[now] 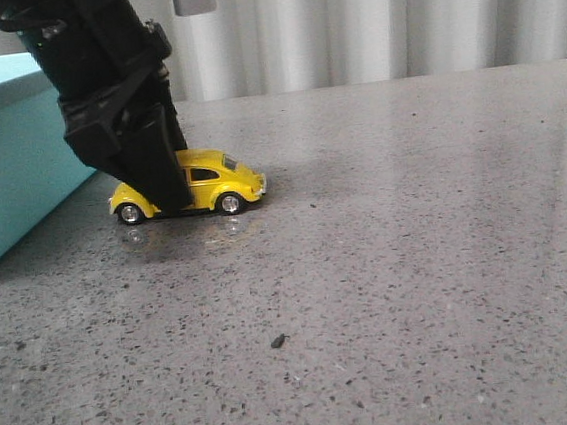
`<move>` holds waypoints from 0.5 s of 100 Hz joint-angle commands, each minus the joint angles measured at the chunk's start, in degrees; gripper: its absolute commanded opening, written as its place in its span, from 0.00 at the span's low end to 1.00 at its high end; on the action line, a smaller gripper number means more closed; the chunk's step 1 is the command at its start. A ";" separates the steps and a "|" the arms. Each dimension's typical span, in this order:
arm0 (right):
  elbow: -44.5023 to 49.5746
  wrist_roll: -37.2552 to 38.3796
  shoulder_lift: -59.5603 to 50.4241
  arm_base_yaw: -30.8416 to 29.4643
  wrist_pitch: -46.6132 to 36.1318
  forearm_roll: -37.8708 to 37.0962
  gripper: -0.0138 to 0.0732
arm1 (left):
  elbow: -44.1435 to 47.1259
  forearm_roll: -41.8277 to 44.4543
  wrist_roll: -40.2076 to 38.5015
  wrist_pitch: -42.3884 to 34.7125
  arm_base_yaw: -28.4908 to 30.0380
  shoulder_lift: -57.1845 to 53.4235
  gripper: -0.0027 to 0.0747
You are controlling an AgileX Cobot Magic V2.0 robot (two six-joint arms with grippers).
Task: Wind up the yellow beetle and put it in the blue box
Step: 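Lift the beetle with the left gripper and carry it over the box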
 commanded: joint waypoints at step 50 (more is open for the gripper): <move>-1.21 -0.63 0.76 0.11 -4.45 -0.30 0.10 | -12.91 -2.35 0.33 1.09 0.22 -7.14 0.19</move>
